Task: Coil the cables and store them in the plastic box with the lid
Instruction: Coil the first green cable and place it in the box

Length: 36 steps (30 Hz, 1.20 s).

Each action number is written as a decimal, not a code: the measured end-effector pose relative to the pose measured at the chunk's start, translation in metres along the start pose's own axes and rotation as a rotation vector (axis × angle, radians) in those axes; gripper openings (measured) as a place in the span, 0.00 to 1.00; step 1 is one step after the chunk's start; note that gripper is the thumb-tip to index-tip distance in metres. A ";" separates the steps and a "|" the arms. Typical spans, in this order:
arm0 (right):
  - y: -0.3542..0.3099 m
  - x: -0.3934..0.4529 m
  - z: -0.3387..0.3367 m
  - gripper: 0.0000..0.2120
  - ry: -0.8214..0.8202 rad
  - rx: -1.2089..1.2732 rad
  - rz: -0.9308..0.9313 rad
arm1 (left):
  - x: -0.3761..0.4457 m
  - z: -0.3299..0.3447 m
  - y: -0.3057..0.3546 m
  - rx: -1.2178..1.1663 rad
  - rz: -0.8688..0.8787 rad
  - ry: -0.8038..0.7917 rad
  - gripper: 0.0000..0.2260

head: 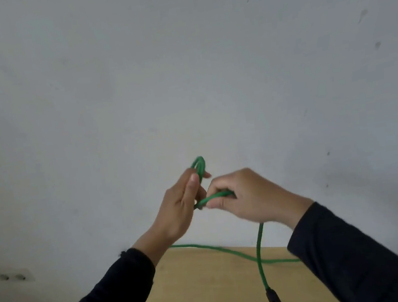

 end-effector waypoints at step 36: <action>0.033 -0.010 0.004 0.14 0.501 0.247 0.087 | -0.016 -0.011 0.004 -0.786 -0.498 0.434 0.20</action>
Point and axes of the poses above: each hand's wrist, its own x-axis towards the middle knuckle, its own z-axis out of the palm, y = z × x, the point moved 7 cm from there along x, towards the middle knuckle, and after that the axes turned 6 degrees about -z, right-handed, at the moved point
